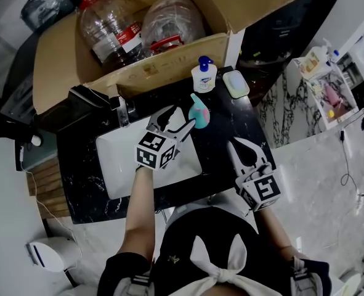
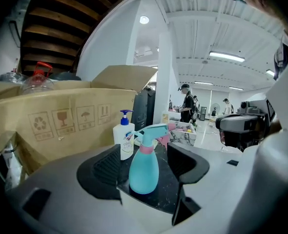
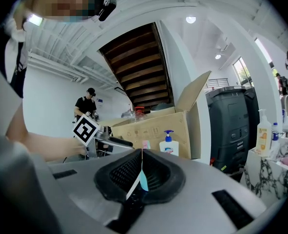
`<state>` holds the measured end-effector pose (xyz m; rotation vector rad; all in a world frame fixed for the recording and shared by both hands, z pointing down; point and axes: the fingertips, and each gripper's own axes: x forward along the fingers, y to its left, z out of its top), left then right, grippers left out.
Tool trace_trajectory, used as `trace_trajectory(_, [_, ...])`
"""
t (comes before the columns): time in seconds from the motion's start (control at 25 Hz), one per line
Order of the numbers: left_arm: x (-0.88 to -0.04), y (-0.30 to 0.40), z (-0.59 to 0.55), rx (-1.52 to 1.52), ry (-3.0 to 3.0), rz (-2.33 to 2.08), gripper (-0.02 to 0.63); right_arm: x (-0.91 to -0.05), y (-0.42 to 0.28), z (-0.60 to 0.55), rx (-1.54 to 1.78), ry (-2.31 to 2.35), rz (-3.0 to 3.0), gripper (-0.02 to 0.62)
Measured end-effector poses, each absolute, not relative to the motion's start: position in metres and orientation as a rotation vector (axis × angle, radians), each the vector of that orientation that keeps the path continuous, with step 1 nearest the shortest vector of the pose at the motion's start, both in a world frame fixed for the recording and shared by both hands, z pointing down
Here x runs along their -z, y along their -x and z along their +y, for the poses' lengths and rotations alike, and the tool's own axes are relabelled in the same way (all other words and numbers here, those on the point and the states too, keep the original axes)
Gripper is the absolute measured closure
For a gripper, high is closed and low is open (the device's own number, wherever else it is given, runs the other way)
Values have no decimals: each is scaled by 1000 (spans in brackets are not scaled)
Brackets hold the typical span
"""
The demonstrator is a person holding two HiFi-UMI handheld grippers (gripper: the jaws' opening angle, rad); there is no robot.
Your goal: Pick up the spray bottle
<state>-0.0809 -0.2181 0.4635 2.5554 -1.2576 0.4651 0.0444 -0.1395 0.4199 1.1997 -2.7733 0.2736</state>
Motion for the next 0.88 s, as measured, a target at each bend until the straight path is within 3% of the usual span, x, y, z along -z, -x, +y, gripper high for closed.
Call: trace_trajectory(0.88, [-494,56,-244,-566,-2591,-1143,305,-437,-31,-145,-314,-1187,-2748,571])
